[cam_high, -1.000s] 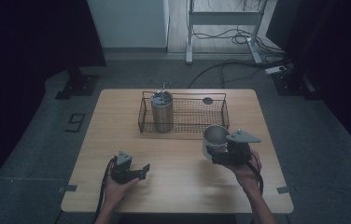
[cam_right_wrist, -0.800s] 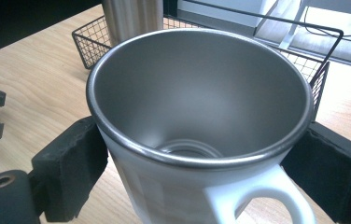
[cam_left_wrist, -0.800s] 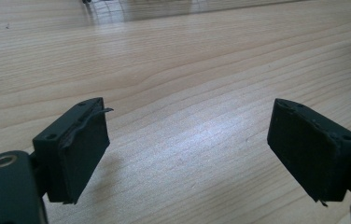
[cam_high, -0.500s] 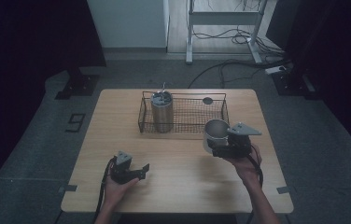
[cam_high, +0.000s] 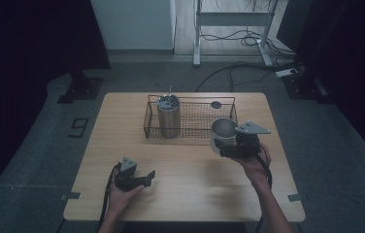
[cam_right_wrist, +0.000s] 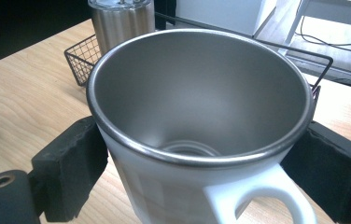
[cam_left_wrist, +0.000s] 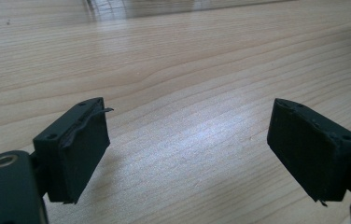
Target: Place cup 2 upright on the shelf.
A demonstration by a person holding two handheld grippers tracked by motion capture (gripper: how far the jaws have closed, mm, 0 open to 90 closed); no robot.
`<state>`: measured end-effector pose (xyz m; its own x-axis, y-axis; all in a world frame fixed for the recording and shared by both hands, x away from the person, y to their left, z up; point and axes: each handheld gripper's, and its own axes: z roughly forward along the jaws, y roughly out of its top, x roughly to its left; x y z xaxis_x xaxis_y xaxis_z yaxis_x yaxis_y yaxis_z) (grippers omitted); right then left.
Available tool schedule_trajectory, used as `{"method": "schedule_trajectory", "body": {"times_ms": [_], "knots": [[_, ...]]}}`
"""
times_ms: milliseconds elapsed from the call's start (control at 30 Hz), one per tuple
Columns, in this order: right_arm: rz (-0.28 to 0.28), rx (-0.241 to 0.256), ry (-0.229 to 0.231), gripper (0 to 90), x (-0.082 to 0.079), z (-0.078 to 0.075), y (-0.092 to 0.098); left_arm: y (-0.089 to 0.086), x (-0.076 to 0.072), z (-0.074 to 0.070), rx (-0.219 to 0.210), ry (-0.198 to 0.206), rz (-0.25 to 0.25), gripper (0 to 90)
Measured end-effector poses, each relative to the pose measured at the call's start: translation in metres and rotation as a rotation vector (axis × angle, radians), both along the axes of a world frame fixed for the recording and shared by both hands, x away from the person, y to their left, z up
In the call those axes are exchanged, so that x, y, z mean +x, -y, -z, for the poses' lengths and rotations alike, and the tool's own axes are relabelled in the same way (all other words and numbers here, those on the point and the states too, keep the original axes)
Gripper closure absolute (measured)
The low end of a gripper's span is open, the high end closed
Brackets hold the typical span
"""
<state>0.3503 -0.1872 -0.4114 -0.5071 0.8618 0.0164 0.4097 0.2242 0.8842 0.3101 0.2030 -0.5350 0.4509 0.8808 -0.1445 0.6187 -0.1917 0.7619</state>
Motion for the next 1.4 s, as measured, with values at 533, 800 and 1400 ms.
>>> {"method": "schedule_trajectory", "body": {"times_ms": [533, 800, 1400], "knots": [[-0.006, -0.011, 0.008, 9.0, 0.016, -0.011, -0.007, 0.000, 0.000, 0.001, 0.002, -0.004, 0.004, 12.9], [-0.016, -0.021, 0.011, 9.0, 0.022, -0.014, -0.013, -0.001, 0.000, 0.000, 0.001, -0.003, 0.002, 13.0], [-0.010, -0.023, 0.011, 9.0, 0.038, -0.022, -0.015, -0.001, 0.000, 0.001, -0.001, -0.005, 0.004, 13.0]]}}
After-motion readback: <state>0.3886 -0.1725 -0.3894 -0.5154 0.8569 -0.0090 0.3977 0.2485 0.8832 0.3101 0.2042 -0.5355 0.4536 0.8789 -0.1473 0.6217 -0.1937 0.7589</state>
